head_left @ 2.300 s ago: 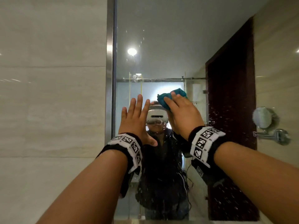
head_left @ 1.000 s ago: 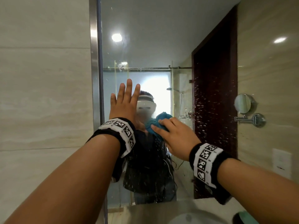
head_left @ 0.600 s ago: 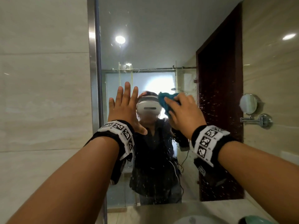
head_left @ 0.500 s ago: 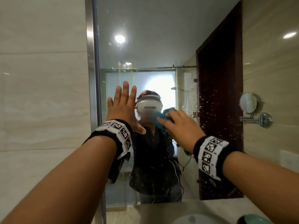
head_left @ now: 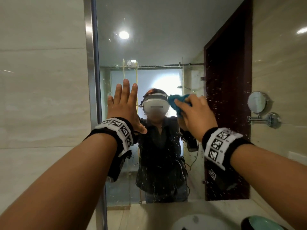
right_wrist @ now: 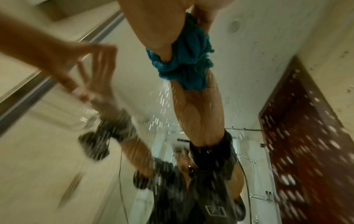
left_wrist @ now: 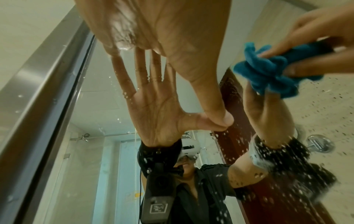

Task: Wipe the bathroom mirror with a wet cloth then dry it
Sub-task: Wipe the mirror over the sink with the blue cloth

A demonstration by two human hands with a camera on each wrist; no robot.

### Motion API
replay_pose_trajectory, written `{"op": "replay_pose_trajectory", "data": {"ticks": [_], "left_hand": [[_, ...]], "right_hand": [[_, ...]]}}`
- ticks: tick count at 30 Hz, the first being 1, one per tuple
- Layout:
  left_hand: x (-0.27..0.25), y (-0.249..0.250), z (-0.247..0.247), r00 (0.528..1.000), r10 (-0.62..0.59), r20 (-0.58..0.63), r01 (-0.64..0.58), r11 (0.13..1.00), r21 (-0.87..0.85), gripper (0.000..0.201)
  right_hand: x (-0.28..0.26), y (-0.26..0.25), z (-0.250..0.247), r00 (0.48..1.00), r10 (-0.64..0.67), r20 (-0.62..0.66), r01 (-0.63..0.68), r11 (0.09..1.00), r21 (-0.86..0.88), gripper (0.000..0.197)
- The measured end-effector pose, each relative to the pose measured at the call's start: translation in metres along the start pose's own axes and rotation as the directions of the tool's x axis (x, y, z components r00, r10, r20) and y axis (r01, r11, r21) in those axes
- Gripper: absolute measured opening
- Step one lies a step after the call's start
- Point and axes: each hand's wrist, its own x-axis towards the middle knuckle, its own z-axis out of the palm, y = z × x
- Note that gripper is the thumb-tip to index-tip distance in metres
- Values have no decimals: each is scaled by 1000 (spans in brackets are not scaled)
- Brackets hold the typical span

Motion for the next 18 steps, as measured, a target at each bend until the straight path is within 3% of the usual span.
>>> {"op": "replay_pose_trajectory", "data": {"ticks": [2, 5, 8, 10, 12, 15, 18], "left_hand": [[0, 1, -1, 1000, -6, 7, 6, 1000, 13, 154], [-4, 4, -5, 1000, -6, 3, 6, 999, 32, 153], [-22, 7, 2, 998, 67, -4, -66, 994, 90, 146], [-43, 9, 17, 994, 110, 8, -110, 989, 95, 144], [-61, 7, 34, 994, 104, 45, -106, 993, 53, 144], [-74, 4, 51, 990, 72, 119, -76, 996, 35, 145], [-76, 3, 58, 992, 65, 105, -70, 997, 44, 144]], "right_hand": [[-27, -5, 11, 988, -119, 101, 124, 991, -49, 62], [-65, -9, 26, 941, -301, 152, 323, 934, -152, 77], [-73, -10, 24, 920, -338, 199, 375, 905, -201, 78], [-63, -9, 20, 937, -279, 210, 311, 940, -137, 71], [-47, -12, 13, 970, -142, 200, 151, 988, -28, 58], [-13, -16, 8, 994, 65, 88, -76, 990, 122, 43], [7, -29, 11, 996, 71, 48, -76, 991, 111, 49]]}}
